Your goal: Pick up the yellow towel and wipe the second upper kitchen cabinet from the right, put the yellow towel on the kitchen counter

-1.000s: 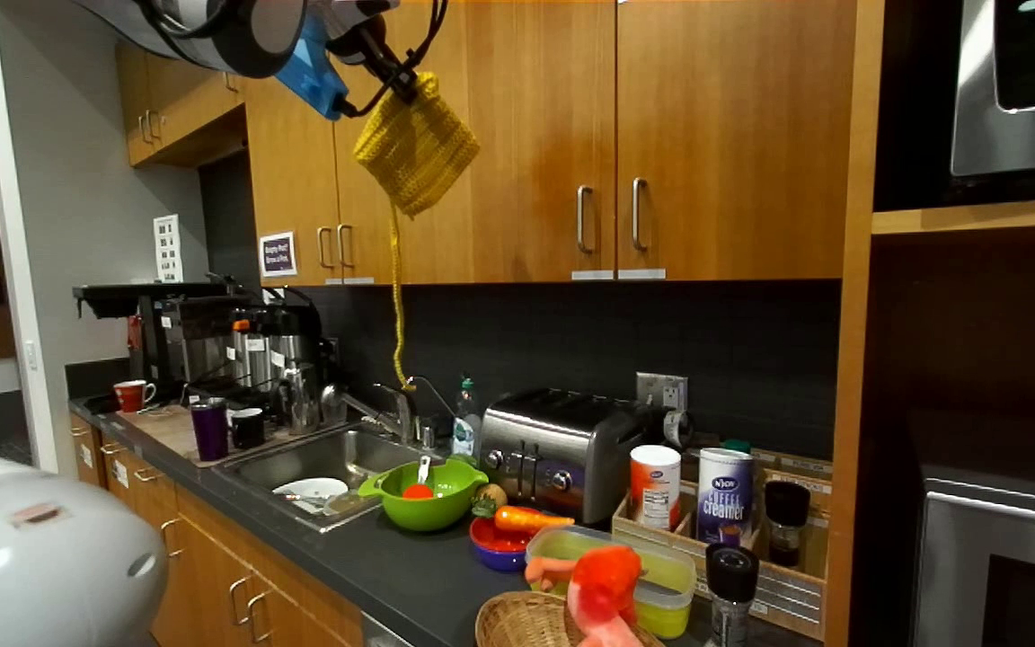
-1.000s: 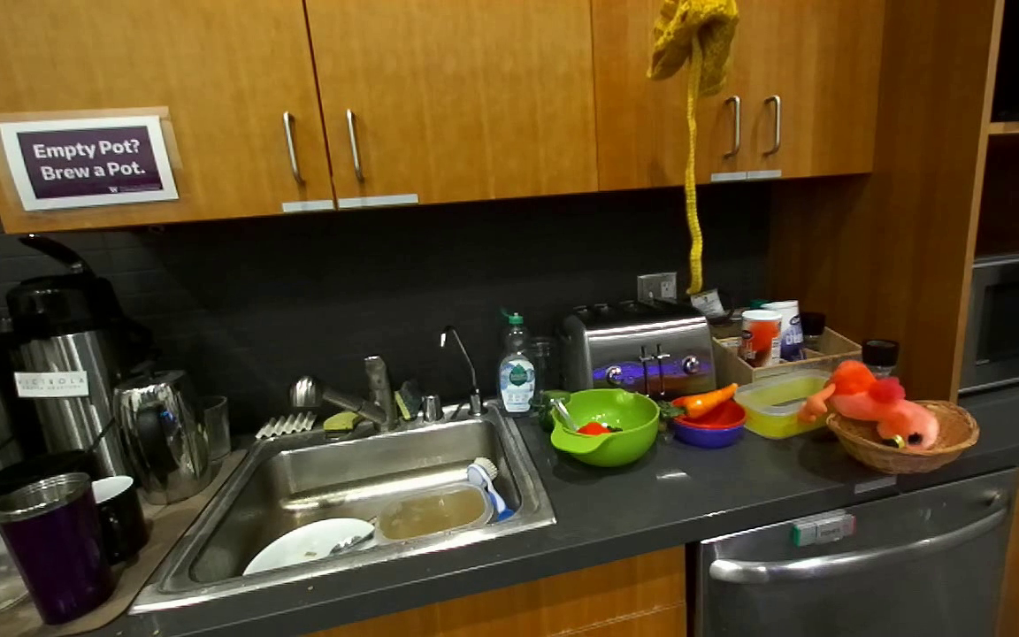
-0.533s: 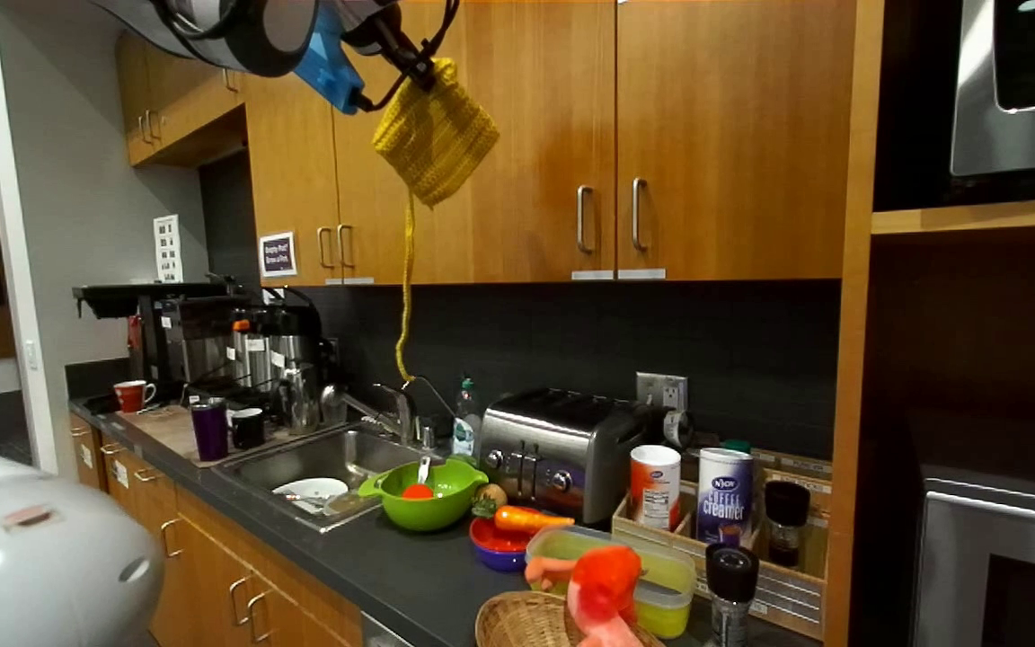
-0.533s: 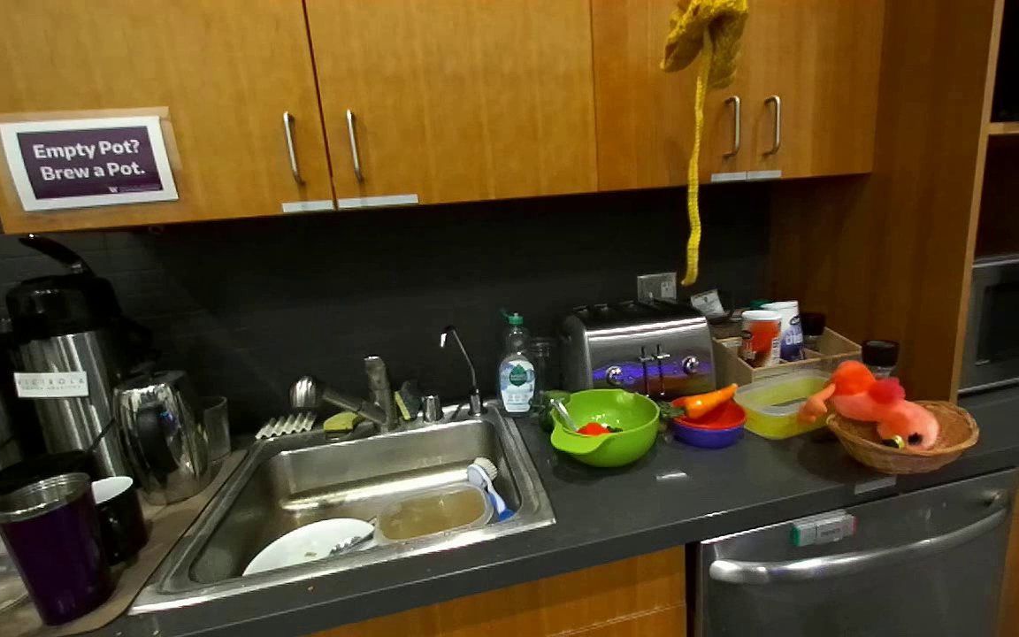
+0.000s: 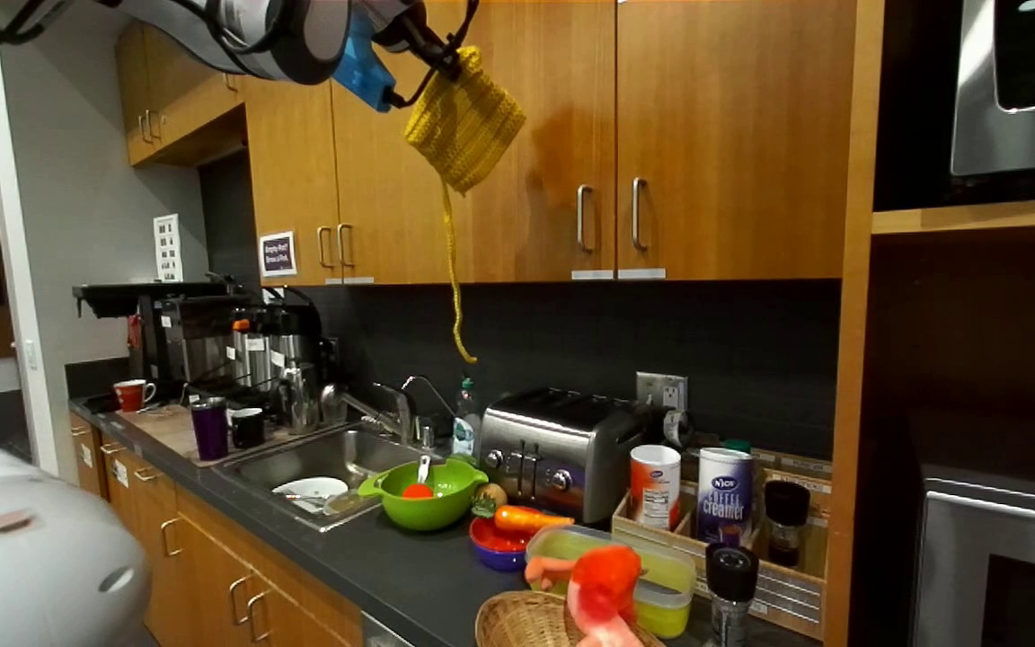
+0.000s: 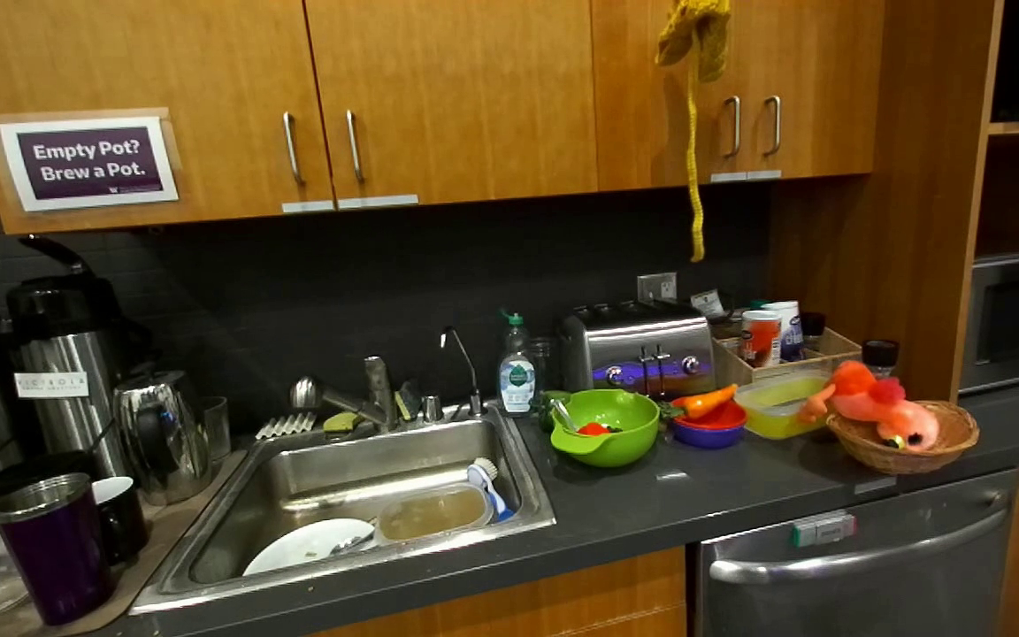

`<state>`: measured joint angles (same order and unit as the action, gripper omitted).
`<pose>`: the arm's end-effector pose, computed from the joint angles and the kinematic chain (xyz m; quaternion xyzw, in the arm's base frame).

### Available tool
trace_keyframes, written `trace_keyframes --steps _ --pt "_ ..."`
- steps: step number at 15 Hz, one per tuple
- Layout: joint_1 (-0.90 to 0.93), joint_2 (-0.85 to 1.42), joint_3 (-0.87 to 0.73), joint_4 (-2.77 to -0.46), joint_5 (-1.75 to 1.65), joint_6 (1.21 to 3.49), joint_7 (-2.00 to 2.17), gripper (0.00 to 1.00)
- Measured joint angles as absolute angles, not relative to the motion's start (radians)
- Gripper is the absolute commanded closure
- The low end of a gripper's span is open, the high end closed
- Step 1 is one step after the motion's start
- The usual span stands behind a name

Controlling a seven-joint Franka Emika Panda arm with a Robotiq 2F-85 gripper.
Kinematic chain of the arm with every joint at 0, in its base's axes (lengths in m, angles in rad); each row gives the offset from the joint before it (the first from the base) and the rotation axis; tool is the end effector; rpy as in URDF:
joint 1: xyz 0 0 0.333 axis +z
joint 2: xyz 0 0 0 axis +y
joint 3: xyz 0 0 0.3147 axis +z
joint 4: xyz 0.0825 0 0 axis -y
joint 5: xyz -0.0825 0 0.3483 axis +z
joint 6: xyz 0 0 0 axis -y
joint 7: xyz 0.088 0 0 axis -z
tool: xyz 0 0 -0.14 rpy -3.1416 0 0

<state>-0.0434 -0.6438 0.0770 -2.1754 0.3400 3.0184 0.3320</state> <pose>0.3696 0.0050 0.8023 -0.7051 0.2069 -0.6391 0.2269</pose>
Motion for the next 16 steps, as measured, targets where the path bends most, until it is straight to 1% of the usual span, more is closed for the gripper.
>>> trace_keyframes --steps 4,9,16 --pt "-0.123 -0.563 0.137 -2.102 0.313 3.021 0.372 0.98" --pt "-0.273 -0.479 0.256 -2.025 0.269 3.019 0.442 0.98" --pt "-0.435 -0.427 0.449 -2.006 0.181 3.015 0.514 0.98"
